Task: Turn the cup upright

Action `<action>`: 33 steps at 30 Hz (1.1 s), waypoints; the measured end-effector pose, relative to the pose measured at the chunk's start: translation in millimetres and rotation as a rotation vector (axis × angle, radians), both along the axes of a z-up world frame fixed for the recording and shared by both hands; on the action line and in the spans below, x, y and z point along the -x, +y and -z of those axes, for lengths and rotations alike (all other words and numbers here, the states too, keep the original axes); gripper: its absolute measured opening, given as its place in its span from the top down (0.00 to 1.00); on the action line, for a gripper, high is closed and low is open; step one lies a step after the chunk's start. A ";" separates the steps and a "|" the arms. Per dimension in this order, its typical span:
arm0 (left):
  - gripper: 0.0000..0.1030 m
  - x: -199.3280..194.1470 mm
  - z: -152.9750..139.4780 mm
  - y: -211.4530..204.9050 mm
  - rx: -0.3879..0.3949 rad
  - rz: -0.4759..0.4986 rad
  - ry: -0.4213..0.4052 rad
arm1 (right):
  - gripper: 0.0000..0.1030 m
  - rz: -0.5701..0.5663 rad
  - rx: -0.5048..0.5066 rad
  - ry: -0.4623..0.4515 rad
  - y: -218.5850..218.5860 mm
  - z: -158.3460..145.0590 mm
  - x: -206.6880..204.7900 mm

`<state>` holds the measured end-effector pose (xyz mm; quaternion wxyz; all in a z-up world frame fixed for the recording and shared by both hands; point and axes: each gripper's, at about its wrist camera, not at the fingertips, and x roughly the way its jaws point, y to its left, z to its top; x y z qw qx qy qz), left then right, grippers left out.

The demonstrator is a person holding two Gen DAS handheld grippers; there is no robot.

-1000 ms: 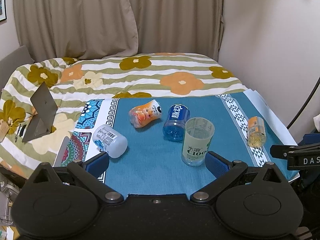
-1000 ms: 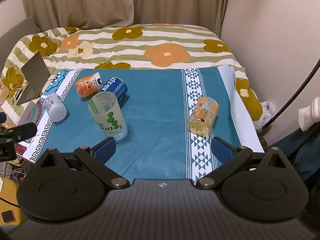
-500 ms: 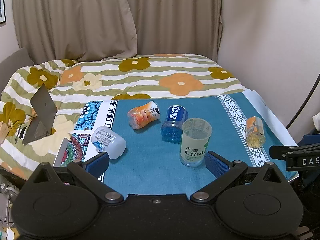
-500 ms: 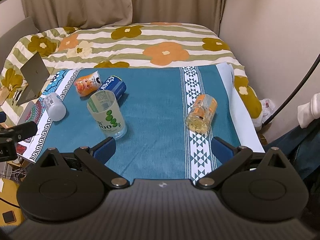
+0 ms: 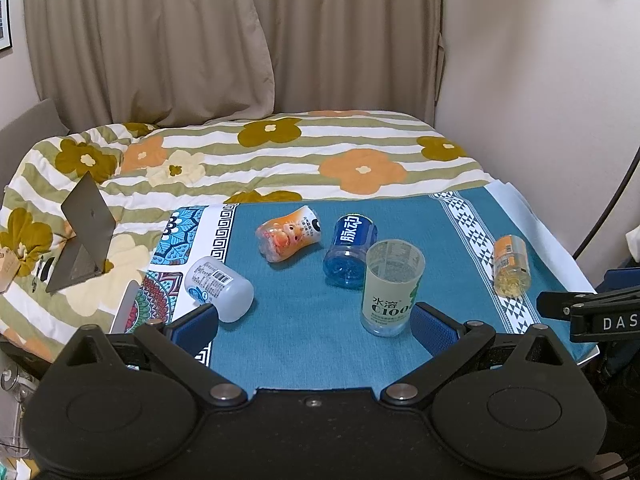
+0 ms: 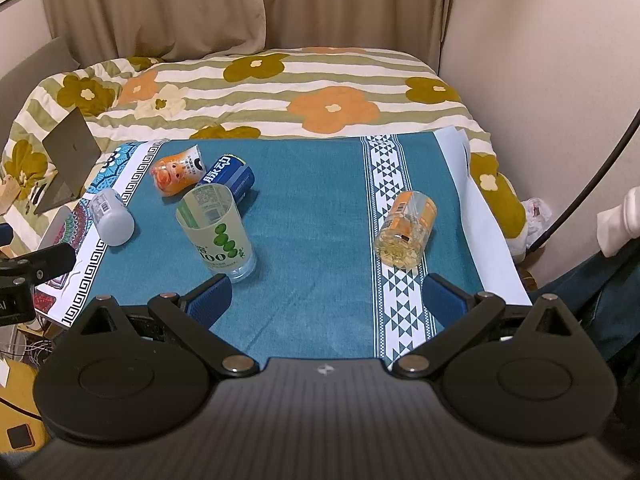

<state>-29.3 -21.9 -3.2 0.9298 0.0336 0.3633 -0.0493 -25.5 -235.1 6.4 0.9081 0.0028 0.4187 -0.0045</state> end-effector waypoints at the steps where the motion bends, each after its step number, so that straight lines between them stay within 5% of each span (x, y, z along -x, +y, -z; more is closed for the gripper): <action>1: 0.00 0.0 0.0 0.0 0.000 0.000 0.000 | 0.00 0.000 0.000 0.000 0.0 0.0 -0.1; 33: 0.00 -6.9 0.2 4.3 0.020 -0.033 -0.010 | 0.00 0.001 -0.009 0.010 0.2 3.9 -2.8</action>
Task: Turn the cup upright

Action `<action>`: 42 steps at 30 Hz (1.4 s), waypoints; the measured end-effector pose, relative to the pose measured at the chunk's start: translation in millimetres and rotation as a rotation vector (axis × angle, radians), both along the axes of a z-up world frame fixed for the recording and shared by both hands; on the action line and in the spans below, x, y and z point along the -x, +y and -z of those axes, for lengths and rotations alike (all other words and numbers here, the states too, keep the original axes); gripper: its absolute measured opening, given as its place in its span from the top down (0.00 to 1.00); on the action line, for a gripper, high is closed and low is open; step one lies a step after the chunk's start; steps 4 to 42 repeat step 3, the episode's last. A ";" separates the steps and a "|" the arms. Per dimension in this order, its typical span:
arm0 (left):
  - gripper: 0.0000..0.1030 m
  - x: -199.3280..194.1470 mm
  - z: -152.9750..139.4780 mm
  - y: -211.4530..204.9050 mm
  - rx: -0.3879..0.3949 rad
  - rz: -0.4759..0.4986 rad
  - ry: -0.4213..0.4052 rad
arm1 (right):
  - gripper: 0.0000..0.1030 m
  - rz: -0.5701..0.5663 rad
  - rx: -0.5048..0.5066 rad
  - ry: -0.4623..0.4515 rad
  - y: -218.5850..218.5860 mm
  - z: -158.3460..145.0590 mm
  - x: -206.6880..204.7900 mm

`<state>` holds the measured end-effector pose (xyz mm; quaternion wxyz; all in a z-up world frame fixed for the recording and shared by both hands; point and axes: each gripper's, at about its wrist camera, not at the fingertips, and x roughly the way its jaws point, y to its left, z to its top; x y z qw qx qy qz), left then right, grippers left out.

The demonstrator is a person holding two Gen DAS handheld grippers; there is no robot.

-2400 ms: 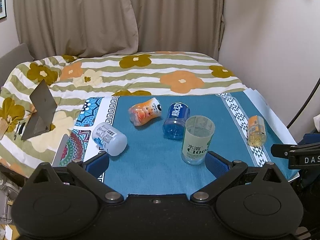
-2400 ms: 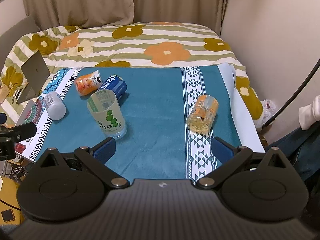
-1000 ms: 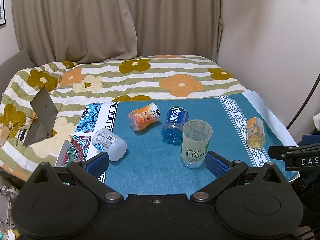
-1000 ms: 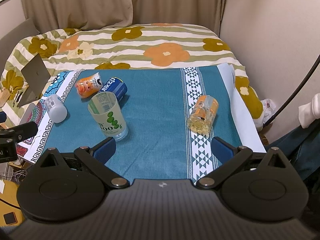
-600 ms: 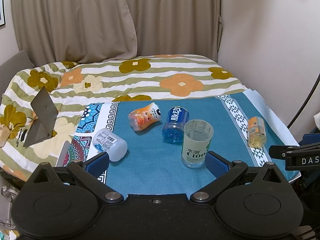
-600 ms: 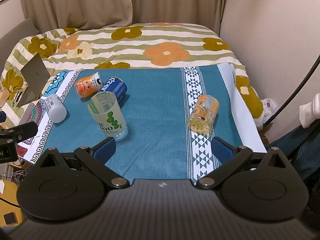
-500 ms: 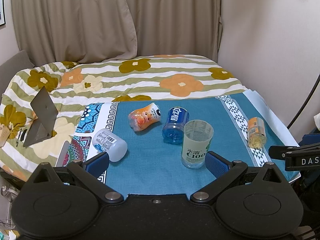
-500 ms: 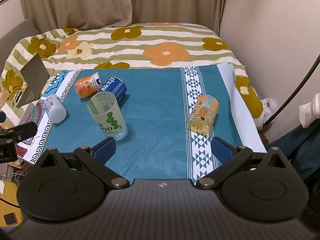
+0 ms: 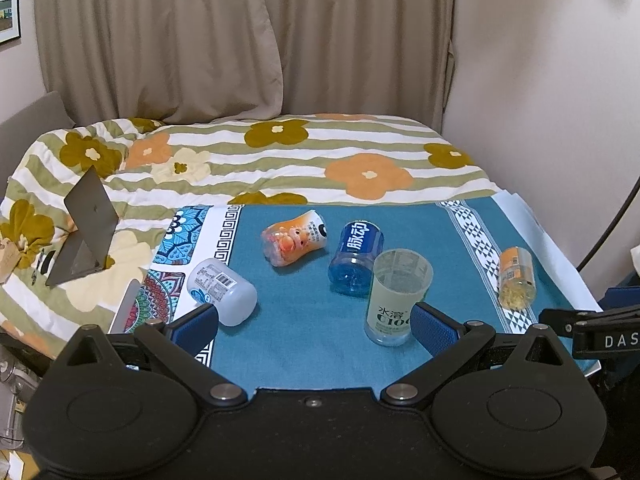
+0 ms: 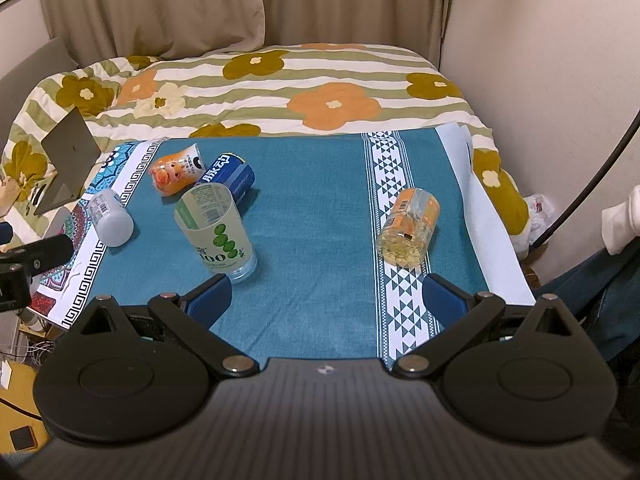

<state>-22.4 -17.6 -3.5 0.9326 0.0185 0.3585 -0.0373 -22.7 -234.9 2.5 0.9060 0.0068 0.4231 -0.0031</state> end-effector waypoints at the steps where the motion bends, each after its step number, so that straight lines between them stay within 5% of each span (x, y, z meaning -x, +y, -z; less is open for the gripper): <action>1: 0.00 0.4 0.0 0.3 -0.004 -0.003 -0.005 | 0.00 -0.006 -0.002 0.004 0.7 0.7 -0.6; 42: 0.00 0.3 0.3 -0.4 -0.015 -0.007 -0.007 | 0.00 -0.016 -0.008 0.001 2.7 1.4 -1.2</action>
